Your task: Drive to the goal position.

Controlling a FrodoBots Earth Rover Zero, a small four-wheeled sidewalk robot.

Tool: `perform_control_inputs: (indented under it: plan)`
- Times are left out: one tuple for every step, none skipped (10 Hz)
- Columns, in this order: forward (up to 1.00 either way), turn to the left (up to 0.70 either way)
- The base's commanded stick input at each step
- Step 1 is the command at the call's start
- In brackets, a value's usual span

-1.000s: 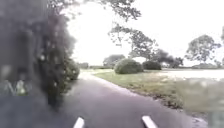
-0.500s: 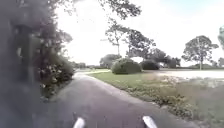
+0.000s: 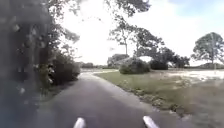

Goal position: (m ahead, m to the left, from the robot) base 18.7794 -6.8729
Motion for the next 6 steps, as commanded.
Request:
perform_control_inputs:
  plan:
    - [0.69,0.03]
    - [0.69,0.03]
    - [0.69,0.03]
    - [0.69,0.03]
    - [0.69,0.13]
    - [0.69,0.34]
